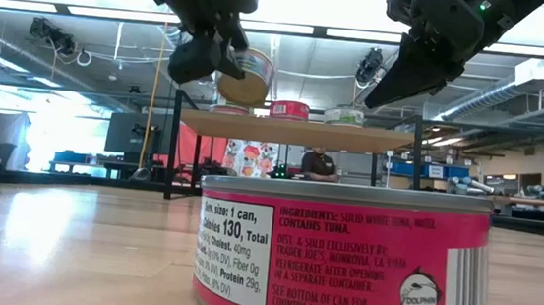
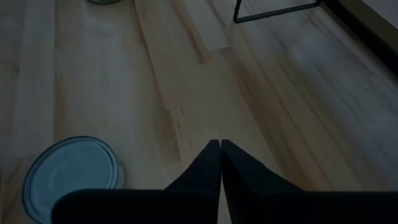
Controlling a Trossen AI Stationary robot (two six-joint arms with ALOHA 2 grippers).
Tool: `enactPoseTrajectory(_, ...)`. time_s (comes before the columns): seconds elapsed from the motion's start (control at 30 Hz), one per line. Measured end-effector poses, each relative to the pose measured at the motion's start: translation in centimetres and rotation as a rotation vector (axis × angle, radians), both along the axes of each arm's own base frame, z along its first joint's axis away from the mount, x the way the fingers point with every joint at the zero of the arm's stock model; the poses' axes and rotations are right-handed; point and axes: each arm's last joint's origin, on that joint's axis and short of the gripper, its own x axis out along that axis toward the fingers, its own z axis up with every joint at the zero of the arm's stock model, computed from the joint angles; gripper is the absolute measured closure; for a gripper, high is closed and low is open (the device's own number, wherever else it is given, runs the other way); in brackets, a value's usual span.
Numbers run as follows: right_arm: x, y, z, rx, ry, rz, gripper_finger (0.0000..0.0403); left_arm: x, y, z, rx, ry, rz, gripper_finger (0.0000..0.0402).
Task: Stack canned seafood by type on shelf
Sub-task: Put the blue pink tuna can on the shelf aligned with the other blue pink tuna can
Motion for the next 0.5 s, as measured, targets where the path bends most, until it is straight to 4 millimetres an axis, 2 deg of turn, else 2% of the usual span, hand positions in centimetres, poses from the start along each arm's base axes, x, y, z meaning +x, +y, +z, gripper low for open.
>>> enactPoseTrajectory(0.13, 0.0, 0.0, 0.0, -0.011, 0.001, 0.009, 0.0393, -0.1, 0.7, 0.2, 0.024, -0.009, 0.053, 0.0196)
enactPoseTrajectory(0.5, 0.0, 0.1, 0.1, -0.014, -0.001, 0.022, 0.0395, -0.4, 4.9, -0.6, -0.048, 0.025, 0.169, 0.0196)
